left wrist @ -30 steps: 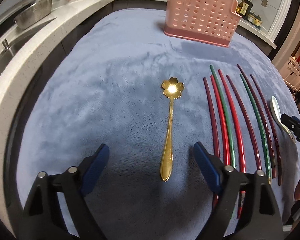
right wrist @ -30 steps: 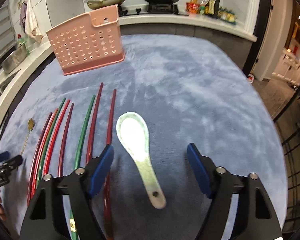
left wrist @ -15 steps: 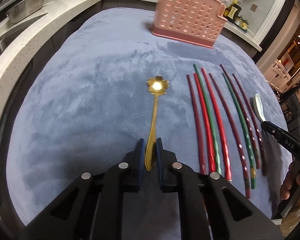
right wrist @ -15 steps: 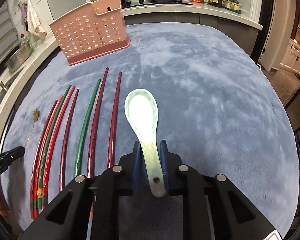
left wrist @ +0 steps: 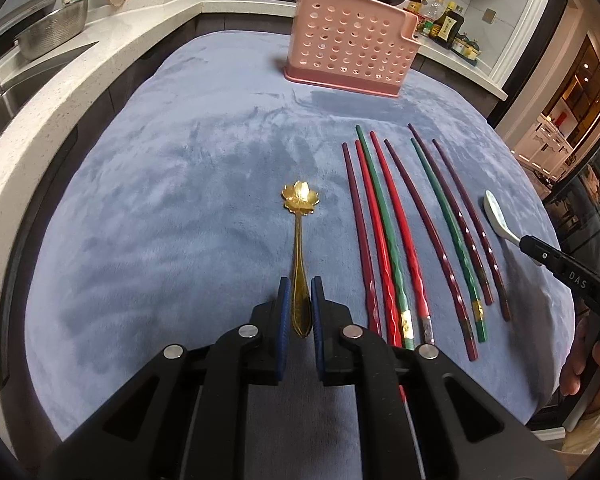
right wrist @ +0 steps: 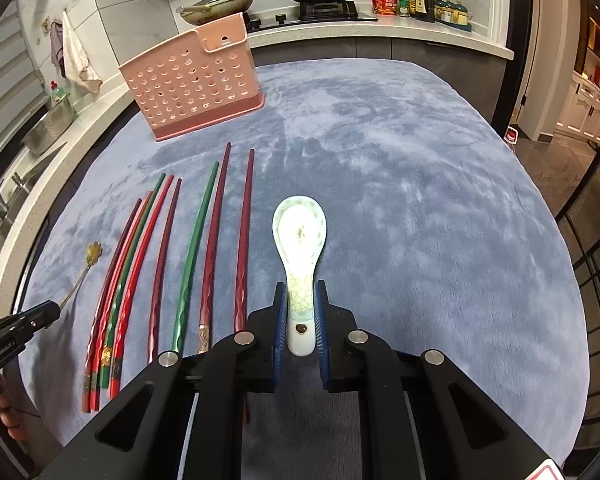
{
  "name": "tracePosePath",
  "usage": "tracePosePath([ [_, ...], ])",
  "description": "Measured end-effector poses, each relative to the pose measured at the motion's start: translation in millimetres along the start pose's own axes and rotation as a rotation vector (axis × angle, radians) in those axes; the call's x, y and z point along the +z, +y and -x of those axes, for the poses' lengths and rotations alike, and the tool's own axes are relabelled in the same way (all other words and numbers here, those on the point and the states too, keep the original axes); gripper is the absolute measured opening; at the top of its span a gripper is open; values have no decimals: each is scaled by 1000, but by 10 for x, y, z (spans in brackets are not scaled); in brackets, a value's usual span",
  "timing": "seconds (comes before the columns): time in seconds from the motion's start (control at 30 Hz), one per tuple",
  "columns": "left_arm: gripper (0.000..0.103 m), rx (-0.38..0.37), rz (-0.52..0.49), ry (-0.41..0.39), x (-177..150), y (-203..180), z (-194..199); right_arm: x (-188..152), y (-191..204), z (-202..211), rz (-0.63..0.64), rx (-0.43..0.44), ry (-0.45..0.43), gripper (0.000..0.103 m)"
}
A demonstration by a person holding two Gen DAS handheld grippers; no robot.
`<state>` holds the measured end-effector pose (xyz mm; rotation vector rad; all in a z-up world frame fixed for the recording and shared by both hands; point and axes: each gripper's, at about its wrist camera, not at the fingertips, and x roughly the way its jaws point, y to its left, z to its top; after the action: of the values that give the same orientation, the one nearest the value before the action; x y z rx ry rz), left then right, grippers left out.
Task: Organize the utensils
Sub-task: 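Lift the gold spoon with the left tool while the right tool lifts the white spoon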
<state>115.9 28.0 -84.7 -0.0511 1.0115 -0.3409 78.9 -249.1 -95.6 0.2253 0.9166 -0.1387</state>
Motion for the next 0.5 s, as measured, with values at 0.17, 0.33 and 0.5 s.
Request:
tracePosePath([
  [0.17,9,8,11,3,-34,31,71,-110,-29,3,-12,4,29,12],
  [0.33,0,2,9,-38,62,36,227,-86,-33,177,-17,9,2,12],
  [0.5,0,-3,2,-57,157,19,270,39,-12,337,-14,9,-44,12],
])
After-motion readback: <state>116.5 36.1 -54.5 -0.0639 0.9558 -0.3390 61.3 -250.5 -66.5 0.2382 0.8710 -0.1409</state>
